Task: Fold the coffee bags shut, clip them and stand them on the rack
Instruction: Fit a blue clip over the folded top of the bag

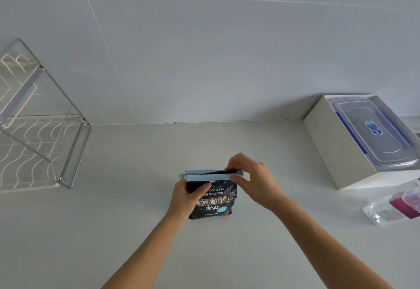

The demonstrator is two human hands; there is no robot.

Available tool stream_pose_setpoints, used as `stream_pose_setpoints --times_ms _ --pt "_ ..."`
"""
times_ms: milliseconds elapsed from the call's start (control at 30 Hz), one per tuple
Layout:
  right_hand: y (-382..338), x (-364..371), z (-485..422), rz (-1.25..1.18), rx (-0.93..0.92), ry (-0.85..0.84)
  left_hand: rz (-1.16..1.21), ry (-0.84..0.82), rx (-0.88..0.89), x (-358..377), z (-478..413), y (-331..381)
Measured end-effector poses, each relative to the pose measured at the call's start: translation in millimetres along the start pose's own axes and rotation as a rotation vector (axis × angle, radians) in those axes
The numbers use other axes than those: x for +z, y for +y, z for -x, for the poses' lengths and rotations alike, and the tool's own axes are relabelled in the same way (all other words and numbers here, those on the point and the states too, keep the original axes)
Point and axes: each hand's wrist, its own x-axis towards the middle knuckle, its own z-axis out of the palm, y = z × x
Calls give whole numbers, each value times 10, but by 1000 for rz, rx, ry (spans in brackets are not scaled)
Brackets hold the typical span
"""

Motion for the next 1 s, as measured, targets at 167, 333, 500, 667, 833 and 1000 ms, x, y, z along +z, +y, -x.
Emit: stream_pose_setpoints --times_ms 167,333,500,667,833,1000 --pt "-129 70 -54 207 -63 -75 30 -18 14 5 17 23" --pt "-281 136 -208 366 -86 -218 -44 8 83 30 24 37" --pt "-442 350 -323 450 -123 -286 57 18 43 52 39 65" --pt "-445 419 -369 435 -106 -241 74 60 23 55 31 40" --pt "-408 483 -353 377 -51 -176 94 77 5 66 40 11" --pt "-366 500 -360 334 -15 -122 113 44 12 -11 79 27"
